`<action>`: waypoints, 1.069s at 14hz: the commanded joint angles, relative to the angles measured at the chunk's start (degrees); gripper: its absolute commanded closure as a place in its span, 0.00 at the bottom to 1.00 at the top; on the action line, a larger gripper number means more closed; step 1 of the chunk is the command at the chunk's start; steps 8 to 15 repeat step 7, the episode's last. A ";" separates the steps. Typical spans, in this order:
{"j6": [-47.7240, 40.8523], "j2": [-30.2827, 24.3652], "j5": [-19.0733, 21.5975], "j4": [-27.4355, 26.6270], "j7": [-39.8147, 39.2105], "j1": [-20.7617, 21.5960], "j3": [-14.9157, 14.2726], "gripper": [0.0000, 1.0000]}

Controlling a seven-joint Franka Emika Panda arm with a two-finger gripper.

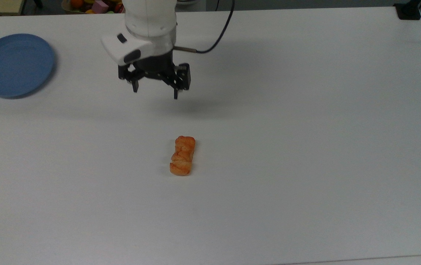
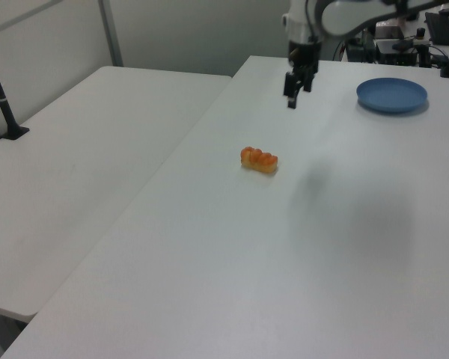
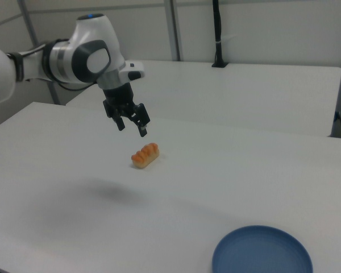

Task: Put the bread on the table

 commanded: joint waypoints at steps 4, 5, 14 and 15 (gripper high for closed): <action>-8.95 -13.17 -1.18 -10.59 -1.85 -8.04 5.33 0.00; -9.13 -13.26 -1.09 -10.51 -2.64 -8.68 5.69 0.00; -9.22 -13.18 -1.00 -10.33 -1.85 -8.42 5.70 0.00; -9.22 -13.18 -1.00 -10.33 -1.85 -8.42 5.70 0.00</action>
